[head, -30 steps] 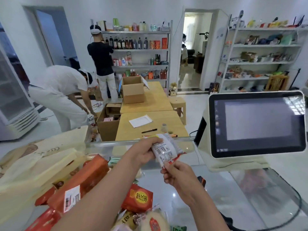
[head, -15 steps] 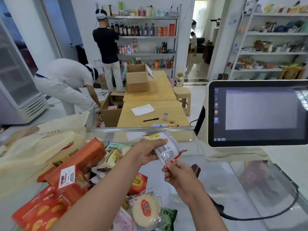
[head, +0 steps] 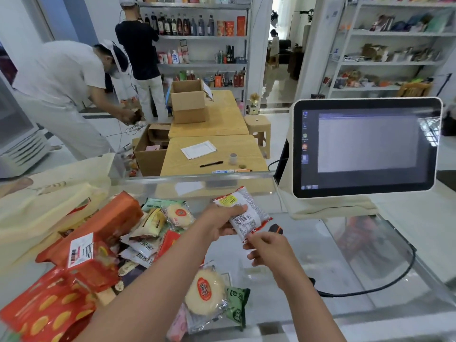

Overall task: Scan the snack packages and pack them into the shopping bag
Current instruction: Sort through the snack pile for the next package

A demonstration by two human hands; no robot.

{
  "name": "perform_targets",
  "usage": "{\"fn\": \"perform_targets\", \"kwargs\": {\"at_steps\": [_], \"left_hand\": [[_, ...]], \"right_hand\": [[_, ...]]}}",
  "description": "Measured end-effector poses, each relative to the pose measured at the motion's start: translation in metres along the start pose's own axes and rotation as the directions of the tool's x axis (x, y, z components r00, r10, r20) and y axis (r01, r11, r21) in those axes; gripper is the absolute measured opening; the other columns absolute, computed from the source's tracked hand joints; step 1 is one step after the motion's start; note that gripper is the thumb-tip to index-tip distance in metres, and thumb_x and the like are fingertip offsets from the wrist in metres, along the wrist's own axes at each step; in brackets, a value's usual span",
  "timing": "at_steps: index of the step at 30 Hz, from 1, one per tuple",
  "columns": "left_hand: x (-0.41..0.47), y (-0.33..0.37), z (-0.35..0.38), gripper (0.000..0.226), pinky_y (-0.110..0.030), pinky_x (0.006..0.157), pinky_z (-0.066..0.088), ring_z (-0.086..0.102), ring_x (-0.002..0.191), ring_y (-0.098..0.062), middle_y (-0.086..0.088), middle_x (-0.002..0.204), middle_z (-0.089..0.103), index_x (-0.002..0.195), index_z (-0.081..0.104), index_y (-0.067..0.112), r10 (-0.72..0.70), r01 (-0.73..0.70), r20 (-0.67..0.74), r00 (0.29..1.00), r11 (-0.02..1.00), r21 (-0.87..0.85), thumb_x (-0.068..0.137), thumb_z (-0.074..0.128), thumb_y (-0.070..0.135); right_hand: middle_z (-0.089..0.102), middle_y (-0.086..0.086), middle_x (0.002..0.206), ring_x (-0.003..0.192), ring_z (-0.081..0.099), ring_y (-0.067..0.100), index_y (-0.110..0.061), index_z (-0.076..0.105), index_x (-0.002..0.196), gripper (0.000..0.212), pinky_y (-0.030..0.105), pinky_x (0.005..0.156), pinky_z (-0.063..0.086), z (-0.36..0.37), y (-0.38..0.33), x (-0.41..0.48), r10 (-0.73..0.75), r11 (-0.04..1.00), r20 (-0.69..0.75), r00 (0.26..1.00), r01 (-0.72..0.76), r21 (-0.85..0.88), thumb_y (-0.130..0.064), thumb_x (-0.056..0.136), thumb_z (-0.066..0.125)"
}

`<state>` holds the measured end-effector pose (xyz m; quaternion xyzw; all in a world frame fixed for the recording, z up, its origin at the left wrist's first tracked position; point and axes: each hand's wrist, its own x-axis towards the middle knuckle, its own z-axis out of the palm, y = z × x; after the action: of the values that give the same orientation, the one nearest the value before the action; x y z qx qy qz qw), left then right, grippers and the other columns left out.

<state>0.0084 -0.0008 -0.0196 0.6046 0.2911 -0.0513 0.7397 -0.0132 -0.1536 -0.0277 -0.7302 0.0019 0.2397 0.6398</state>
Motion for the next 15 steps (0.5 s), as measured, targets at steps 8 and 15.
{"fn": "perform_targets", "kwargs": {"at_steps": [8, 15], "left_hand": [[0.019, -0.022, 0.017, 0.021, -0.029, 0.048, 0.057, 0.066, 0.068, -0.016, -0.007, 0.081, 0.068, 0.101, 0.057, 0.008, -0.035, 0.034, -0.039, 0.999, 0.999, -0.02, 0.085, 0.07, 0.005], [0.036, -0.039, 0.019, 0.025, -0.032, 0.051, 0.058, 0.069, 0.071, -0.019, -0.01, 0.089, 0.07, 0.098, 0.055, 0.011, -0.03, 0.028, -0.137, 0.99, 0.999, -0.022, 0.082, 0.073, 0.006]], "right_hand": [[0.049, 0.005, 0.12, 0.115, 0.046, 0.025, -0.018, 0.044, 0.127, 0.07, 0.033, 0.088, 0.042, -0.04, 0.043, 0.015, -0.166, 0.467, -0.183, 0.969, -0.086, -0.88, -0.054, 0.074, 0.071], [0.052, 0.005, 0.112, 0.104, 0.054, 0.024, -0.017, 0.05, 0.117, 0.039, 0.031, 0.081, 0.044, -0.039, 0.061, 0.029, -0.234, 0.38, -0.148, 0.961, -0.05, -0.923, -0.033, 0.084, 0.064]]}}
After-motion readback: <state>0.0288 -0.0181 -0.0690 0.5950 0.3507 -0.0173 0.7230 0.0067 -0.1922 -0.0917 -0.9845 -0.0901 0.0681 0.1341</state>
